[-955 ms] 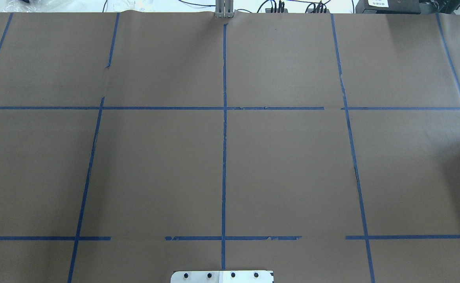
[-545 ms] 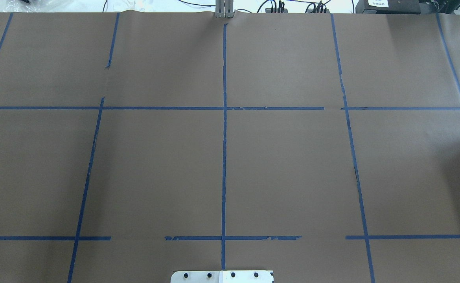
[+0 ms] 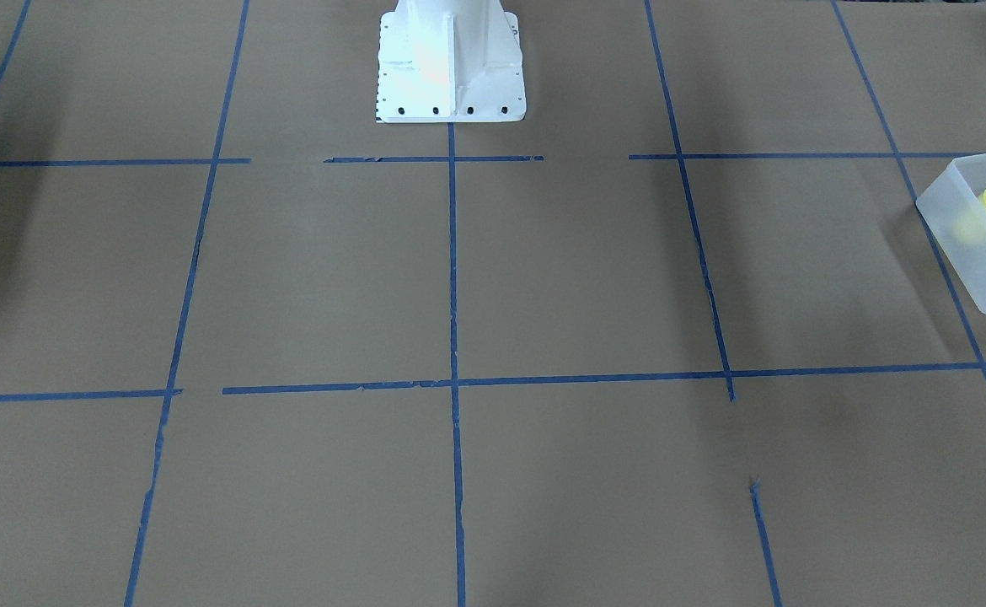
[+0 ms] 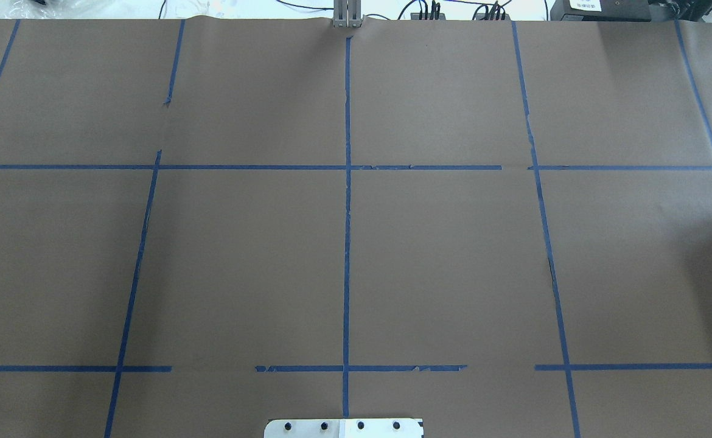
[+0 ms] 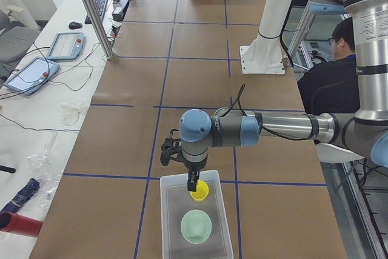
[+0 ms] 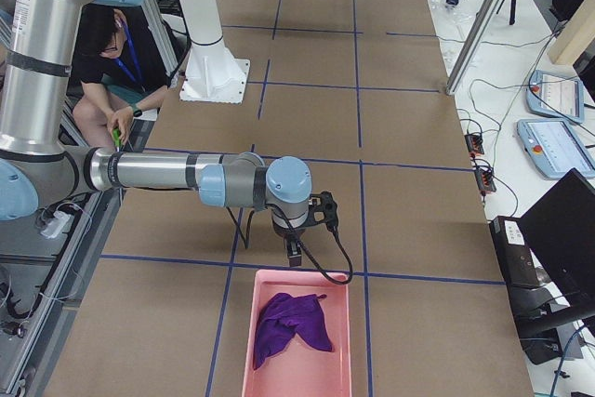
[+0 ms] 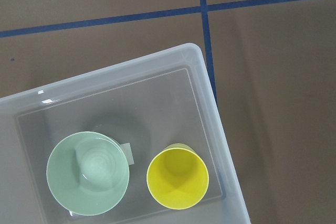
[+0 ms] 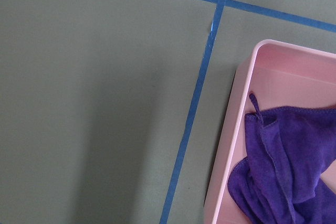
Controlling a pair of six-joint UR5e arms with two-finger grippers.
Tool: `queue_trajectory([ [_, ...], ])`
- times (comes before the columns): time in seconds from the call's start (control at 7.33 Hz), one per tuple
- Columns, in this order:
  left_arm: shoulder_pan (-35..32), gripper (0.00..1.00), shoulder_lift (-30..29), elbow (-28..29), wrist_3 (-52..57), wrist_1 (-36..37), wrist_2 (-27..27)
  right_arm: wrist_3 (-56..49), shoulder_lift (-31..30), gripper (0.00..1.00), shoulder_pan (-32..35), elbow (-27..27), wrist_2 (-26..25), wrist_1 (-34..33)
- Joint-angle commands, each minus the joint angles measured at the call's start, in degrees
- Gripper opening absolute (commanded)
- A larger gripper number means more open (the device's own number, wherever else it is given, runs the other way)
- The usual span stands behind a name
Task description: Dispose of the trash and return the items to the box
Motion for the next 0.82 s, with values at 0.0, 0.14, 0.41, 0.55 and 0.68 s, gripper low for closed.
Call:
queue_trajectory([
  [0.0, -0.04, 1.00, 0.08, 0.09, 0.00, -0.02, 0.06, 0.07, 0.00, 1.00, -0.42, -0.13, 0.00, 0.00],
  [0.14, -0.04, 1.00, 0.08, 0.09, 0.00, -0.02, 0.06, -0.02, 0.00, 1.00, -0.51, -0.13, 0.00, 0.09],
  [0.41, -0.04, 1.00, 0.08, 0.09, 0.00, -0.02, -0.02, -0.02, -0.09, 1.00, -0.60, -0.13, 0.00, 0.09],
  [0.55, -0.04, 1.00, 0.08, 0.09, 0.00, -0.02, -0.02, -0.02, -0.26, 1.00, -0.69, -0.13, 0.00, 0.09],
  [0.68, -0.04, 1.00, 0.08, 0.09, 0.00, -0.02, -0.02, -0.02, -0.26, 1.00, -0.86, -0.13, 0.00, 0.17],
])
